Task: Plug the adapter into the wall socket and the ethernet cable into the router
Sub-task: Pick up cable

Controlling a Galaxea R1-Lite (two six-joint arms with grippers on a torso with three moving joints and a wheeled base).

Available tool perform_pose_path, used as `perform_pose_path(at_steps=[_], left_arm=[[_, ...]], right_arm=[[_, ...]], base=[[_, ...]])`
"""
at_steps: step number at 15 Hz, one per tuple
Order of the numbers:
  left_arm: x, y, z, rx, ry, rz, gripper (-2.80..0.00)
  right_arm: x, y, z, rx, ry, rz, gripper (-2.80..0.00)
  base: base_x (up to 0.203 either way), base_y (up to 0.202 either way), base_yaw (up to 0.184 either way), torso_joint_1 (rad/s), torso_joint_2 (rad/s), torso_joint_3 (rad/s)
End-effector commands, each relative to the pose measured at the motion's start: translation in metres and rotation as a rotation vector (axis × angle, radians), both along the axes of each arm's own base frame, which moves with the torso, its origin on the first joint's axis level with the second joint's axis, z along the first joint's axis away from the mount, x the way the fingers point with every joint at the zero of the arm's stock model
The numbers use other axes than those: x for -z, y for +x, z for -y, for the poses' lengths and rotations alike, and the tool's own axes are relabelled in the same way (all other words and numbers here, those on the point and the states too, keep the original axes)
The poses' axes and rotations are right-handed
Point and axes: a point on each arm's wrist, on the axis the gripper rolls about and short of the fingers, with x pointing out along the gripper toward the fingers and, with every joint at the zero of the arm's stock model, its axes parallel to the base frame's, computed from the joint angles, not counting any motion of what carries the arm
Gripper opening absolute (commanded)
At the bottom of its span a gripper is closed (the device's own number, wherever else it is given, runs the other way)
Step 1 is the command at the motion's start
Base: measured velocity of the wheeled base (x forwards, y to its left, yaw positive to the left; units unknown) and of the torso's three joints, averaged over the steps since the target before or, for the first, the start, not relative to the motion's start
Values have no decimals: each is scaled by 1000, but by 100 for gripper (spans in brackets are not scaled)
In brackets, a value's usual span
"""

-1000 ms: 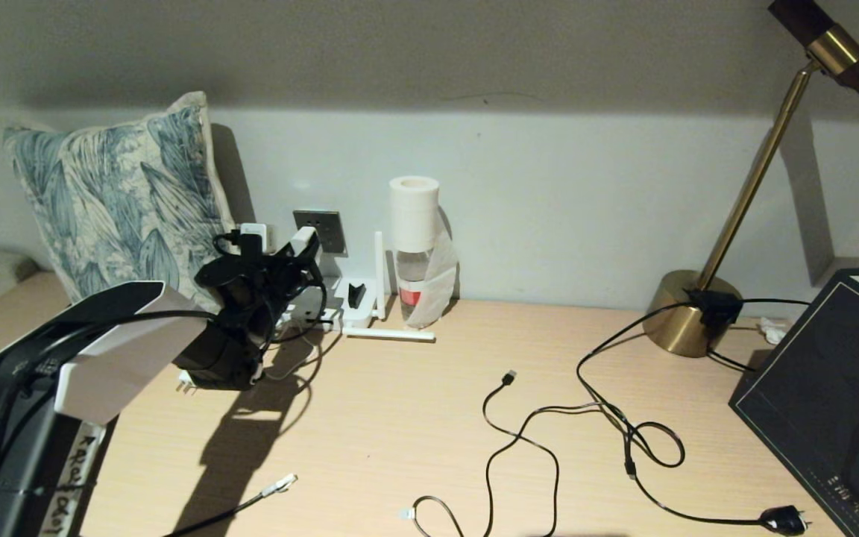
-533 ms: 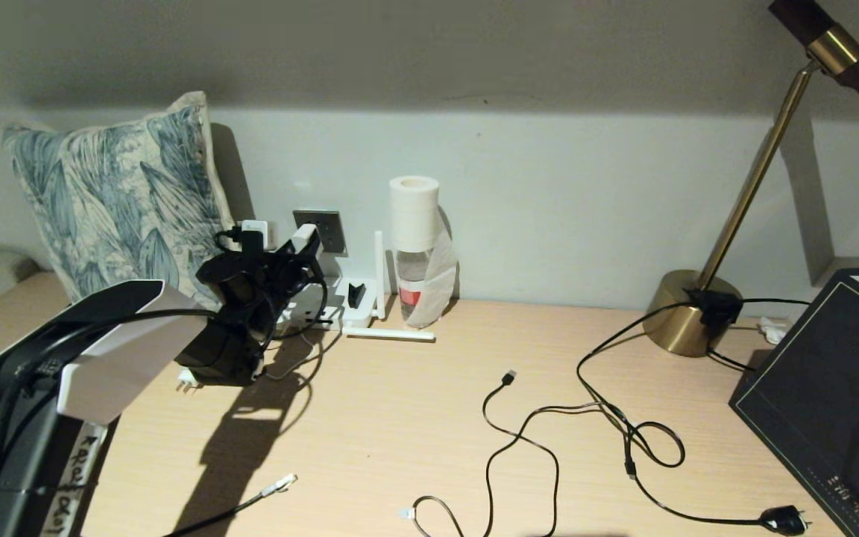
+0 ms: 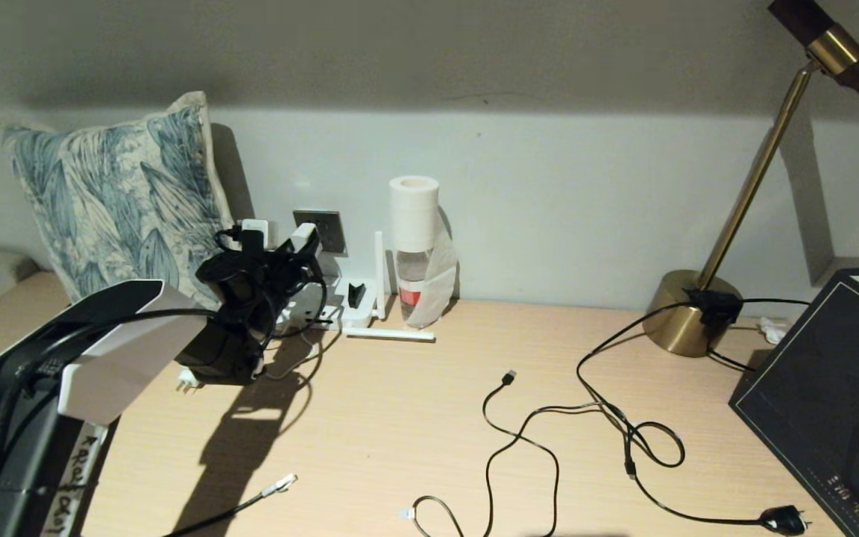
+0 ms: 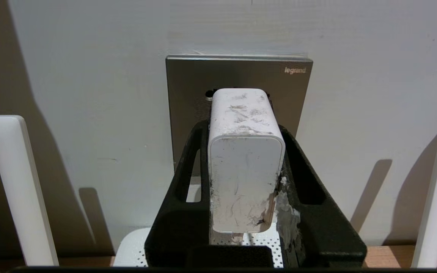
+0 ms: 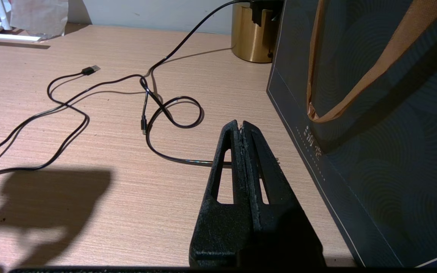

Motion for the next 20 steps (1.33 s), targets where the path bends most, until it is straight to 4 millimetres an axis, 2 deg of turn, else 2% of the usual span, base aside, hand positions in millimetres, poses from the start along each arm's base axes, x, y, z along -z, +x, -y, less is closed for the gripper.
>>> perform_pose_path(at_steps=[1,20], left_arm=[[0,1,0,0,0,3,-280],[2,12,-4,-11,2,4,-280]], right_arm=[[0,0,0,0,0,-2,-280],[0,0,0,0,0,0,-280]], base=[[0,0,0,0,0,0],[0,0,0,0,0,0]])
